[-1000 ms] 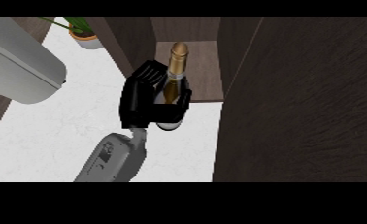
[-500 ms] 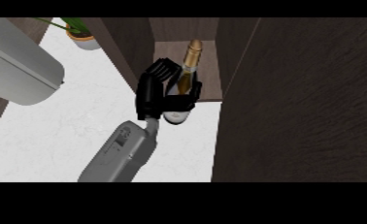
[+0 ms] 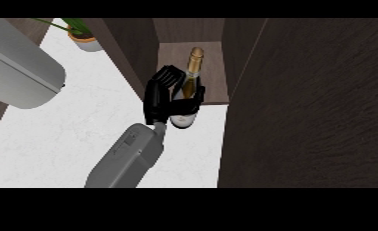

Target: Pick up the wine, place it into the cabinet and close the cabinet

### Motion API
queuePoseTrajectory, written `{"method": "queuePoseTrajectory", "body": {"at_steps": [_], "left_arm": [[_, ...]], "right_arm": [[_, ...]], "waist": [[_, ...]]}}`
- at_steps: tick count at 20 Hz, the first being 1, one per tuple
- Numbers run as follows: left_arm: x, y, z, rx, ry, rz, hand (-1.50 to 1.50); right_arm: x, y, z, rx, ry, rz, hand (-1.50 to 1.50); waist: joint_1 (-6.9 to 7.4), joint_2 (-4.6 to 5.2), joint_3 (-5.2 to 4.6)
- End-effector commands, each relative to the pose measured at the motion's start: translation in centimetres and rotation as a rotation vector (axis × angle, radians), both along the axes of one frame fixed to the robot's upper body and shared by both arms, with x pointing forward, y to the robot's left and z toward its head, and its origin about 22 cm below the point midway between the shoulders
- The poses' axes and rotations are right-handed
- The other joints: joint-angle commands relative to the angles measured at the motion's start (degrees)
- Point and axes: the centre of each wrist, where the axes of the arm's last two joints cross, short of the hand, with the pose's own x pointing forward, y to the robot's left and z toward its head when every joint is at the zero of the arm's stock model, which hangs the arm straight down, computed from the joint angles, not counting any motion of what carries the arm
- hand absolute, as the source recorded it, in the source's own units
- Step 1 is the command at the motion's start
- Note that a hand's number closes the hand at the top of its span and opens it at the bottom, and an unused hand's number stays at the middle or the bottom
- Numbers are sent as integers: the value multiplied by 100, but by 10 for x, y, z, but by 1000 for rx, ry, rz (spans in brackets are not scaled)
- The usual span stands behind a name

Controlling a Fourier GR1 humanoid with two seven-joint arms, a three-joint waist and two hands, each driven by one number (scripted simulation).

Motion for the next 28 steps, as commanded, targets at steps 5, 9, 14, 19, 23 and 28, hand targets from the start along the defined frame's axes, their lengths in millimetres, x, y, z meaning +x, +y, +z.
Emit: {"method": "queuePoseTrajectory", "body": {"at_steps": [5,9,14,19,23,28], "left_arm": [[19,4,-12,-63,37,26,150],[34,1,-2,-45,48,24,150],[60,-3,20,-62,65,39,150],[67,-6,28,-53,70,62,150],[79,-6,35,-44,57,82,150],[97,4,54,63,38,127,150]], "right_arm": [[-36,-6,27,70,-48,68,-150],[-34,-14,27,68,-45,58,-150],[-21,-14,21,63,-38,46,-150],[-40,-14,31,68,-46,49,-150],[-27,-11,22,82,-37,54,-150],[-38,-8,24,80,-29,55,-150]], "waist": [[-41,8,-2],[-1,5,4],[15,16,4],[-31,9,1],[-64,28,3],[-65,0,7]]}}
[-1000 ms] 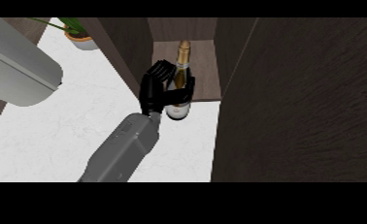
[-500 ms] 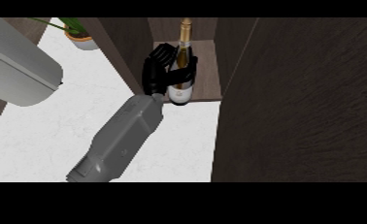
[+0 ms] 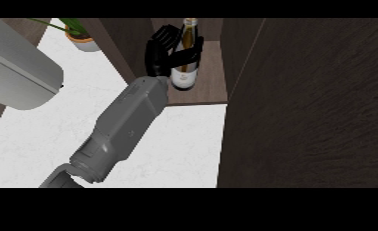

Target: Pick up the wine, place it into the cabinet and close the cabinet

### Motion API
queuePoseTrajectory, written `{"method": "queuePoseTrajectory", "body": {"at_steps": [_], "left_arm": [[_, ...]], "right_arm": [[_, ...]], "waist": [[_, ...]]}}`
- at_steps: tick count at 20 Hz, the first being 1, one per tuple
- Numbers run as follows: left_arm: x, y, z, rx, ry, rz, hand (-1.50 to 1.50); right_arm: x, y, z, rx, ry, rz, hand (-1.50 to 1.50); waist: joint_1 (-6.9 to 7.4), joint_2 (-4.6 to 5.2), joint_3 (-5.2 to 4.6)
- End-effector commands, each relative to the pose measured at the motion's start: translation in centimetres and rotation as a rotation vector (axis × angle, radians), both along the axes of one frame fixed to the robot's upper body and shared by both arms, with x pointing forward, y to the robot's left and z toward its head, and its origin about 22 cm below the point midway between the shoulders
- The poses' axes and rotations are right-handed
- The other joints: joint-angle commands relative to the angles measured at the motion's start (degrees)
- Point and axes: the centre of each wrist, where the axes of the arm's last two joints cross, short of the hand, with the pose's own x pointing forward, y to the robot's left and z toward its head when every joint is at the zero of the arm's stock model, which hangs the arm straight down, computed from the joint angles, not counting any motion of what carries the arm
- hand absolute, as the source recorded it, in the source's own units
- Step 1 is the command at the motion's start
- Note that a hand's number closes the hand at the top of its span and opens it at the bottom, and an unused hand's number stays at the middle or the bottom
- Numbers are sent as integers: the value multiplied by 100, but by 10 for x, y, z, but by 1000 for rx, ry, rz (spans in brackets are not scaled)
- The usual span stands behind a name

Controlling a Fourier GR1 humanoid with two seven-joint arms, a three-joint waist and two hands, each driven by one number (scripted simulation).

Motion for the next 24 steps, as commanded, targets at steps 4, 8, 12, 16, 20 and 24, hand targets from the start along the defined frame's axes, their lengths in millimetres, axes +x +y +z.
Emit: {"method": "queuePoseTrajectory", "body": {"at_steps": [4,8,12,16,20,24], "left_arm": [[26,17,28,122,-9,121,150],[25,26,16,317,-4,182,-150],[30,39,16,381,21,202,-150],[31,50,13,400,48,222,-150],[28,45,7,417,61,217,-150],[23,45,-3,439,57,247,-150]], "right_arm": [[-32,0,20,88,-33,77,-150],[-24,-4,13,81,-33,77,-150],[-17,0,15,63,-40,88,-150],[-30,0,18,86,-54,85,-150],[-31,4,18,88,-52,106,-150],[-28,1,10,96,-48,93,-150]], "waist": [[-45,7,2],[-78,25,10],[-99,72,1],[-151,54,0],[-131,60,-4],[-182,82,-1]]}}
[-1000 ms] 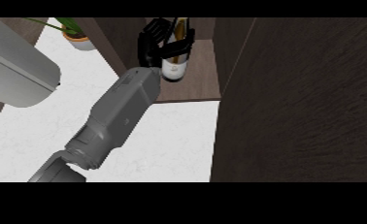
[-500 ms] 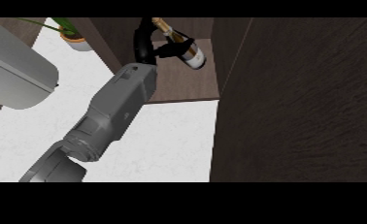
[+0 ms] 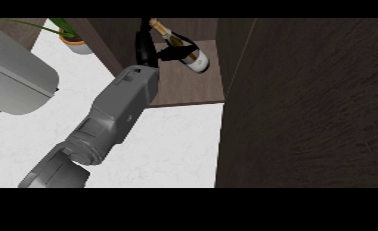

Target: Pick up the wine, place it into the cabinet and close the cabinet

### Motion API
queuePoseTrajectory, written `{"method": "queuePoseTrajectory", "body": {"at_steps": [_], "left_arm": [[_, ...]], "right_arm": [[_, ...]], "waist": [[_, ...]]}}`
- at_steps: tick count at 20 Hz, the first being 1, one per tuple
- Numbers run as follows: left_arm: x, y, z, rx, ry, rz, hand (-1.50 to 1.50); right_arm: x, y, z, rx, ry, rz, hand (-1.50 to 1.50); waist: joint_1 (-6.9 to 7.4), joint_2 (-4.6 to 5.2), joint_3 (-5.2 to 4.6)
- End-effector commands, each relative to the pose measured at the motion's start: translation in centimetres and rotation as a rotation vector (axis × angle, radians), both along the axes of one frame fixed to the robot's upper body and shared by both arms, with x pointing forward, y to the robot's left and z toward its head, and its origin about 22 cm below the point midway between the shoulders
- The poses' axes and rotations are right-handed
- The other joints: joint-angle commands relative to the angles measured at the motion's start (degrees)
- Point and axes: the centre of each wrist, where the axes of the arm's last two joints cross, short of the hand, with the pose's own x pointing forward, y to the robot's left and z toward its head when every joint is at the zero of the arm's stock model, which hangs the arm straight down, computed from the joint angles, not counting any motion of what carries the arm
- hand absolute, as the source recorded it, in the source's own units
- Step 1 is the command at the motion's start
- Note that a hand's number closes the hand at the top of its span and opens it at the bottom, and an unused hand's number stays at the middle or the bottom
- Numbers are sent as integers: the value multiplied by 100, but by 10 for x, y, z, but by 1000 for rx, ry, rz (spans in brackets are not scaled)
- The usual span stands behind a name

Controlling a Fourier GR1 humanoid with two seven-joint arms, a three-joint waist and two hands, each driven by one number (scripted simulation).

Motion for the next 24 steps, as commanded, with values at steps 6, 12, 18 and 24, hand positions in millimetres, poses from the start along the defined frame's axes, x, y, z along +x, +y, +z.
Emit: {"method": "queuePoseTrajectory", "body": {"at_steps": [6,12,18,24], "left_arm": [[11,34,14,-3,-55,-18,-150],[9,22,13,-30,-136,-138,-150],[-5,-6,-1,-155,-210,-238,-150],[-8,-7,2,-190,-249,-286,-150]], "right_arm": [[-33,-8,26,43,-33,56,-150],[-22,-6,24,71,-23,5,-150],[-29,-13,26,56,-38,2,-150],[-47,-11,34,52,-27,3,-150]], "waist": [[-17,49,-31],[156,22,-32],[290,-47,-28],[333,-98,-27]]}}
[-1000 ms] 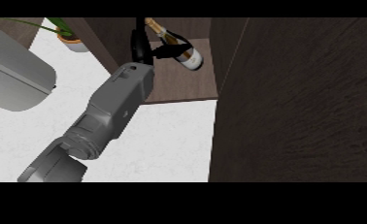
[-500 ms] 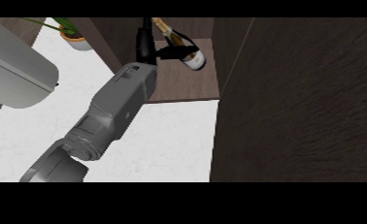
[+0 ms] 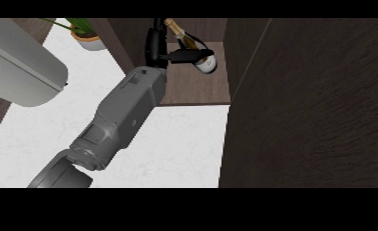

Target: Pick up the wine, place it into the cabinet and close the cabinet

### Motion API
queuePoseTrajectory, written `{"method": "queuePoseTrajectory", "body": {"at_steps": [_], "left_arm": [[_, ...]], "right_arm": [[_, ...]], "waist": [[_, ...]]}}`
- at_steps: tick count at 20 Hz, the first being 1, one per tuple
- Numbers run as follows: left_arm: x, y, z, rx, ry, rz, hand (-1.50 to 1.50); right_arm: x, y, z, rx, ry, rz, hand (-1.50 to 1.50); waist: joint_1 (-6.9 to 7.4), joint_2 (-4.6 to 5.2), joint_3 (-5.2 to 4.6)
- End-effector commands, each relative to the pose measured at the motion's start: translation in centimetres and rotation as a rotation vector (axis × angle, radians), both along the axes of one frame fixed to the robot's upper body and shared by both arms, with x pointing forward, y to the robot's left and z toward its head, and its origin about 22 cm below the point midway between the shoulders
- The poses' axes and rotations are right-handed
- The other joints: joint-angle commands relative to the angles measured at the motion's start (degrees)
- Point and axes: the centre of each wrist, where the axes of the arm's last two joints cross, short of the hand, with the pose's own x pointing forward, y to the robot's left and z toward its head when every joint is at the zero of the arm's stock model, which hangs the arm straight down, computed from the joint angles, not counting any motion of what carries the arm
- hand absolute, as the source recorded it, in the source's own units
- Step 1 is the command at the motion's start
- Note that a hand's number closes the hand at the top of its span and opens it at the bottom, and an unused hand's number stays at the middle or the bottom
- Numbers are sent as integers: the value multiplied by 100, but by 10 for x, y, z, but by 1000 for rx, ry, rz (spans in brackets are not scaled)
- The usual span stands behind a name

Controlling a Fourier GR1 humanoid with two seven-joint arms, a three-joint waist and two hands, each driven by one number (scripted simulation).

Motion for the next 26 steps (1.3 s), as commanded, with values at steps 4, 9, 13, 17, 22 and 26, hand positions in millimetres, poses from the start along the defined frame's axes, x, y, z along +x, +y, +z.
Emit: {"method": "queuePoseTrajectory", "body": {"at_steps": [4,9,13,17,22,26], "left_arm": [[-17,-3,-9,-67,-30,-75,-150],[-26,5,-2,-96,-48,-102,-150],[-37,13,1,-95,-35,-102,-150],[-75,7,-18,-154,-38,-163,-150],[-119,3,-18,-195,-25,-167,-150],[-152,13,-22,-213,-44,-198,-150]], "right_arm": [[-31,-5,31,46,-34,-12,-150],[-34,1,31,53,-30,4,-150],[-35,-8,37,43,-58,10,-150],[-32,1,36,51,-57,-7,-150],[-32,-5,33,48,-52,-1,-150],[-38,5,33,54,-53,-2,-150]], "waist": [[226,-90,-1],[274,-120,-2],[228,-83,2],[272,-94,-5],[225,-79,4],[173,-85,-1]]}}
